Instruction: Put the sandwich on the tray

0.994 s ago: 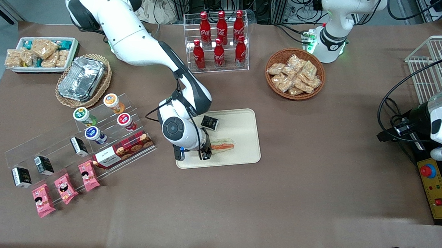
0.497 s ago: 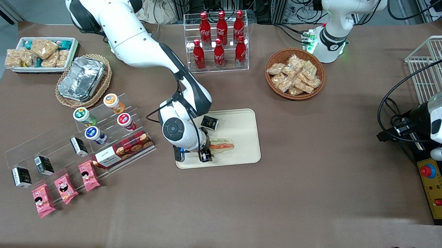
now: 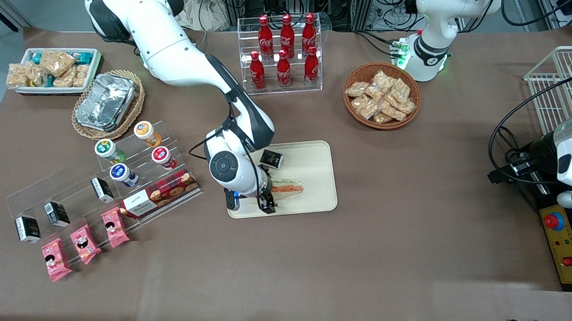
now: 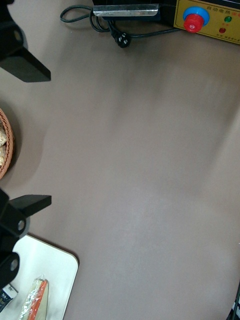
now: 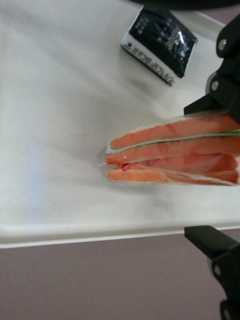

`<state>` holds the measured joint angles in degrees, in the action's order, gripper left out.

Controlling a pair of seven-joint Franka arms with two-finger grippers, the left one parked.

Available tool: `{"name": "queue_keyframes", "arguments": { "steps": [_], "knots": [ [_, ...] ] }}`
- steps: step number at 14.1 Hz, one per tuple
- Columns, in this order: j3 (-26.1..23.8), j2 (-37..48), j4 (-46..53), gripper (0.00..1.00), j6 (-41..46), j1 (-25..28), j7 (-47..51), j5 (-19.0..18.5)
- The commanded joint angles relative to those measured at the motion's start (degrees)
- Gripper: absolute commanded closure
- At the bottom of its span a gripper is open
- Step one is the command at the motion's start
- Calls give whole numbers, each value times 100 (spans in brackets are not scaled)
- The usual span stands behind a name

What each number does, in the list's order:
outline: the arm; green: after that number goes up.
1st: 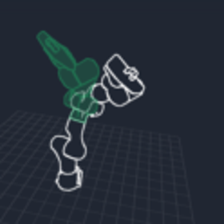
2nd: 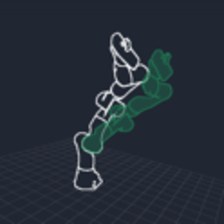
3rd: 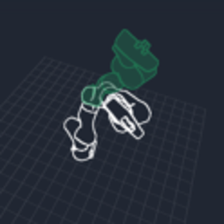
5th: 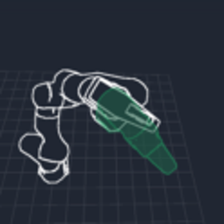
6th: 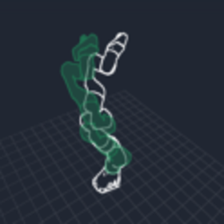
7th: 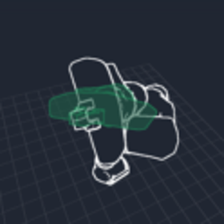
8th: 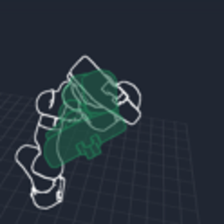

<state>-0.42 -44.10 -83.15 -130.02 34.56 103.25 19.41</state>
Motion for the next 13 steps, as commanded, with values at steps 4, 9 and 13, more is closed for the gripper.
{"name": "queue_keyframes", "arguments": {
  "steps": [4, 9, 13],
  "knots": [
    [-2, 673, 493, 4, 1548, -344, -321, -77],
    [33, 1639, 441, 4, 2848, -511, -1602, -332],
    [51, 2413, 335, 3, 3596, -977, -3649, -532]
  ]
}}
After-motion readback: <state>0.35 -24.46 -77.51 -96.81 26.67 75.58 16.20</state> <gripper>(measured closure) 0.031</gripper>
